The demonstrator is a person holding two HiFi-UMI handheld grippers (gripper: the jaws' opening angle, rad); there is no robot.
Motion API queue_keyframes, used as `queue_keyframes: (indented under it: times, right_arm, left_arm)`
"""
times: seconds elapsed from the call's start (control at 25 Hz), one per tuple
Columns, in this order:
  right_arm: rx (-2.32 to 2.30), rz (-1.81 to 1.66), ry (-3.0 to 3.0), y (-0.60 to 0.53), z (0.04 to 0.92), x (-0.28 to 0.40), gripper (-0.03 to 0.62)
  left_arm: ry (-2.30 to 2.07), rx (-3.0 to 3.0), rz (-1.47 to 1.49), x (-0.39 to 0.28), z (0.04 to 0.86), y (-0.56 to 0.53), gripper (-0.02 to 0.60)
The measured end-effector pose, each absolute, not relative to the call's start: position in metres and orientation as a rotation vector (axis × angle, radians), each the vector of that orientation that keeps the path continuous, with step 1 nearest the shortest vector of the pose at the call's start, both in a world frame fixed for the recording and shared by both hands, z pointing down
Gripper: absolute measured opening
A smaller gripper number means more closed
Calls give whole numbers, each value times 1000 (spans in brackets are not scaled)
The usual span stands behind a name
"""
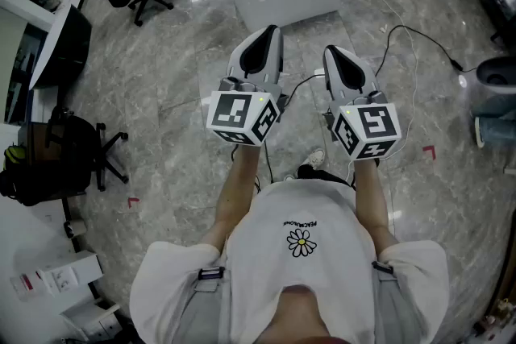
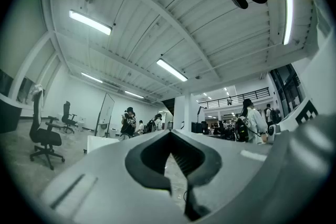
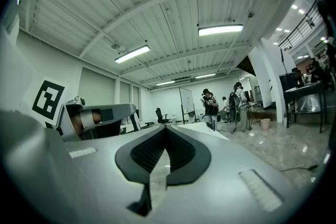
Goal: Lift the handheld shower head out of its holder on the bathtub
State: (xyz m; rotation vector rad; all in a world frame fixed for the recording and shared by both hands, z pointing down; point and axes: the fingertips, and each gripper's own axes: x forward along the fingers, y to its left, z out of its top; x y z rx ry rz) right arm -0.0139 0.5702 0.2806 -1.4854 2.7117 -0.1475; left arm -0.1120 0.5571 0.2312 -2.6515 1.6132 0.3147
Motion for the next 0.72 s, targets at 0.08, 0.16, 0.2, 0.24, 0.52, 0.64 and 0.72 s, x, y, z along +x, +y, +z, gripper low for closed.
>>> queue_keyframes:
  times: [0.08,0.16,0.2,0.24,0.52,0.64,0.72]
  right_arm:
    - [-1483,-147,2717,570,282,-12,18]
    - [-1486,-148,2718,568,282,-8,18]
    - [-1491,-150,2716,566,282,-6,18]
    - [-1496,-154,2711,564,283,-4,18]
    - [-1501,-185,2682,535,290,14,18]
    - [-1480,-188,2673,520,290,25,20]
    - [-1482,-191,2665,510,288,31,20]
  left_arm:
    - [1617,-2660,324,-111,234,559,0]
    - [1620,-2669,334,-109,236,558,0]
    - [1620,-2673,338,-108,236,557,0]
    - [1617,-2677,340,-107,236,555,0]
    - [1567,-2719,344,-89,241,519,0]
    - [1536,-2742,322,-75,244,500,0]
    - [1527,-2752,302,-70,243,489,0]
